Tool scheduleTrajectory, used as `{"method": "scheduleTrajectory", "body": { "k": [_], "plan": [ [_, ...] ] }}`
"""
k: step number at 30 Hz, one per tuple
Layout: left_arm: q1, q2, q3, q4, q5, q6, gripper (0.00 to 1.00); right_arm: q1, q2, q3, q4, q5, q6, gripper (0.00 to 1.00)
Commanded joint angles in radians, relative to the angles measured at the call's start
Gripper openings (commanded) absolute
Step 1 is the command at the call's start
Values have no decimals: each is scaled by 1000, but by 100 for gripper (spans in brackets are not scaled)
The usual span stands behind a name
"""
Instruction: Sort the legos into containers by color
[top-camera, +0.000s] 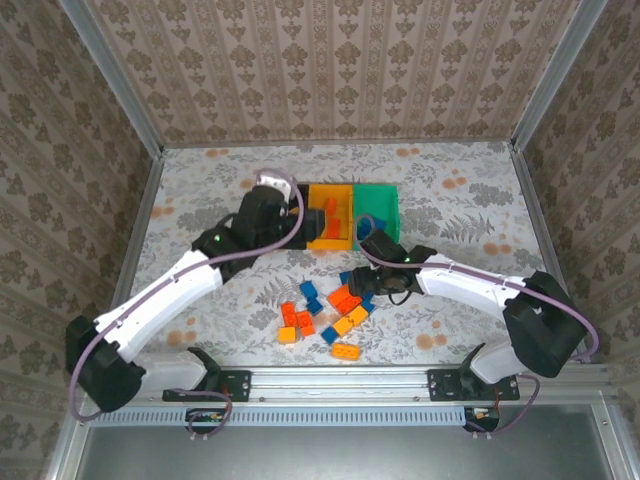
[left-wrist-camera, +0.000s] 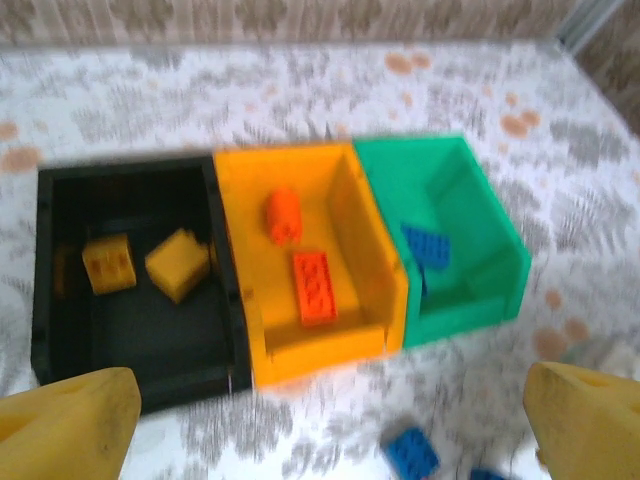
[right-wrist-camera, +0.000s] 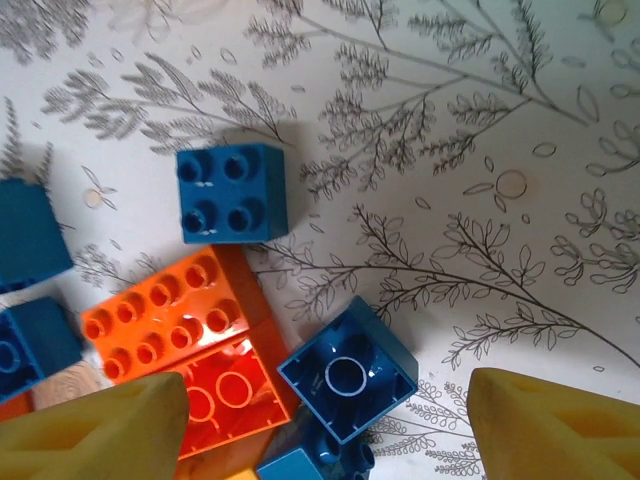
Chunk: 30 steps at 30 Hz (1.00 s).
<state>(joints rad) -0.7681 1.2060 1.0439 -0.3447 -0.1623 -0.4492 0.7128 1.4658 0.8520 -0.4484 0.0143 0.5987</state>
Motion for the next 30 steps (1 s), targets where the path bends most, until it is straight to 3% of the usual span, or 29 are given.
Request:
{"method": "scheduleTrajectory", "body": {
  "k": [1, 6, 16, 21, 30],
  "plan": [
    [-41, -47, -127, -33, -69, -40, 100, 5, 38, -14, 14, 38, 11, 75],
    [-56, -120, -263, -43, -102, -108, 100, 5, 93, 8, -2, 96, 48, 70],
    [-42, -181, -315, -65, -107, -131, 100, -33, 69, -38, -82, 218, 84, 61],
    [-29, -186, -323, -62, -101, -132, 100, -39, 30, -50, -64, 148, 82, 67],
    [2, -184, -351, -55, -66, -140, 100, -26, 80, -81, -32, 27, 119, 64]
  ]
}}
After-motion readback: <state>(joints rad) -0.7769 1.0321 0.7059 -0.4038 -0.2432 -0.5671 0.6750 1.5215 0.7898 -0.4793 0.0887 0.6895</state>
